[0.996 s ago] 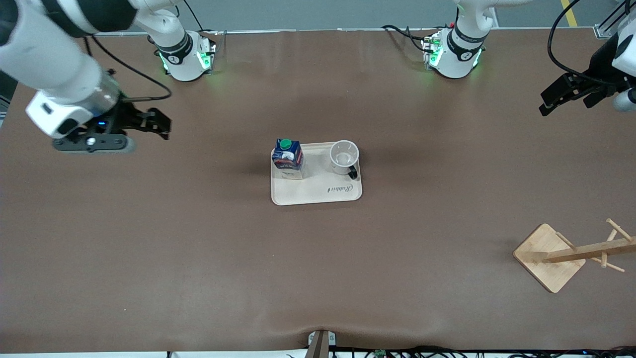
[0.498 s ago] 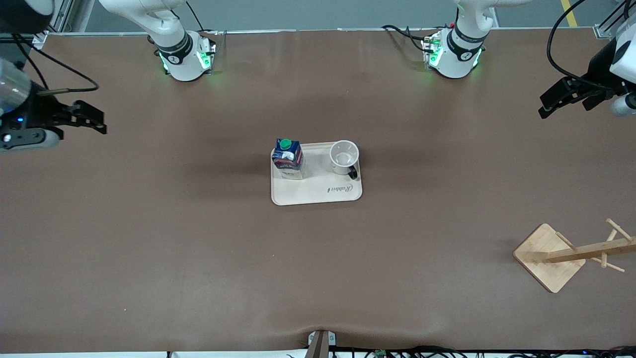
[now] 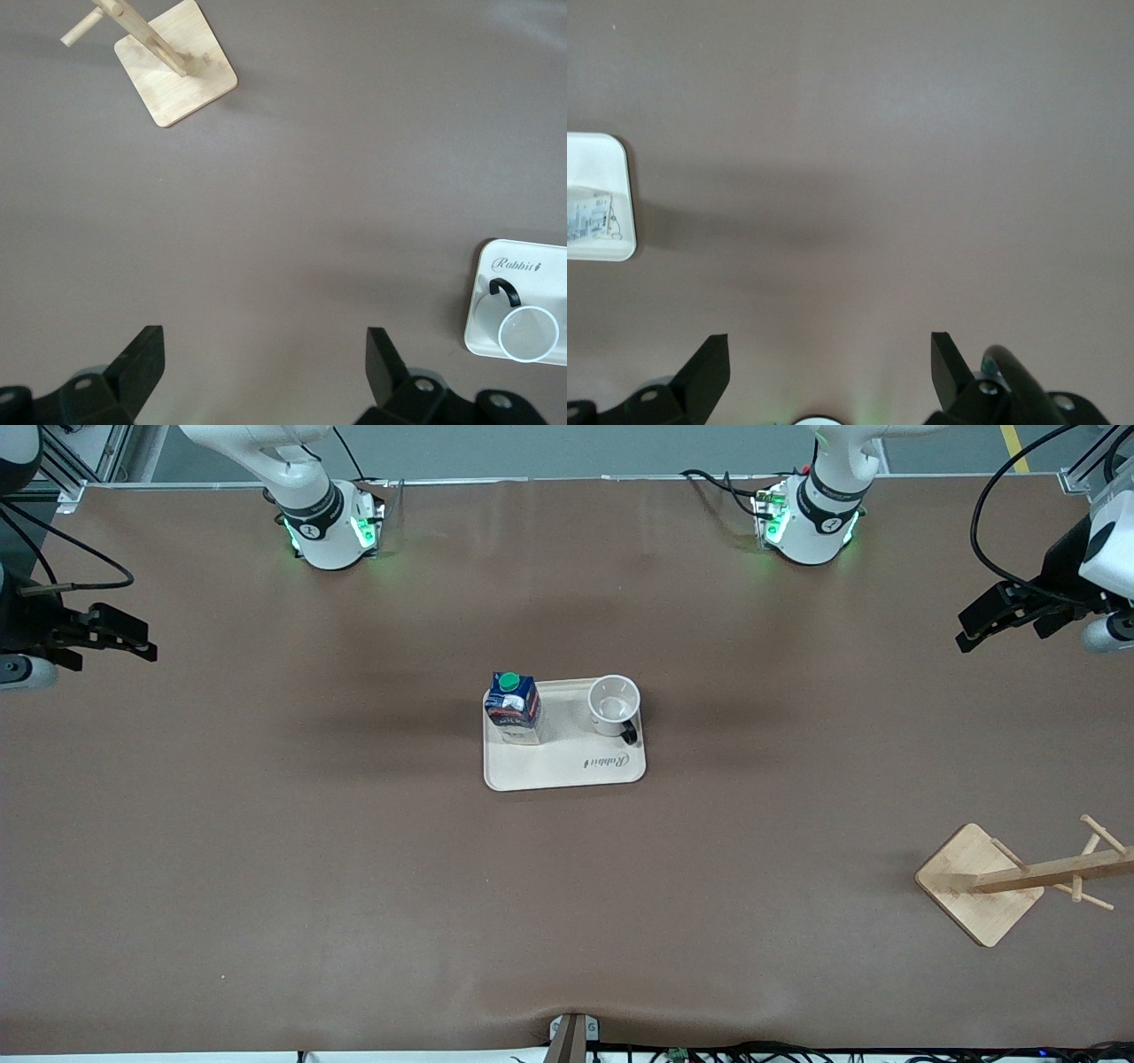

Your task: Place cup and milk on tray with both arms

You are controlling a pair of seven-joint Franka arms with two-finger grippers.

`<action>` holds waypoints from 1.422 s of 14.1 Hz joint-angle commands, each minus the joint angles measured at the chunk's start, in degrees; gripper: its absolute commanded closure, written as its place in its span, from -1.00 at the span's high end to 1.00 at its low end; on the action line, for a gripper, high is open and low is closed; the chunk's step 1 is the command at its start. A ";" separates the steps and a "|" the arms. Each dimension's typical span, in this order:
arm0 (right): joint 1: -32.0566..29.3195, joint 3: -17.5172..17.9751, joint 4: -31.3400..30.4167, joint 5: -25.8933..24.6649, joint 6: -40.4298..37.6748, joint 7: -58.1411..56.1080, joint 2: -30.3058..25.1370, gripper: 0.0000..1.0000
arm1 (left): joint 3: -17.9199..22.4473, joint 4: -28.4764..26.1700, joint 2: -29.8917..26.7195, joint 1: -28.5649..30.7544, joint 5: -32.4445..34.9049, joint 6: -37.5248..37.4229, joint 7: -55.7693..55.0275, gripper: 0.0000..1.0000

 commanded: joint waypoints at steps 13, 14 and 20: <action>-2.34 1.35 3.59 0.00 3.58 -0.13 2.91 1.00 | -0.57 1.02 -0.79 0.22 0.81 -1.73 1.05 1.00; -2.16 1.35 3.59 0.00 3.49 -0.05 3.00 1.00 | -0.57 1.02 -0.87 0.22 0.55 -1.90 1.05 1.00; -2.07 1.35 3.50 0.61 3.40 0.22 2.83 1.00 | -1.27 1.02 -1.05 0.04 -0.07 -2.34 0.96 1.00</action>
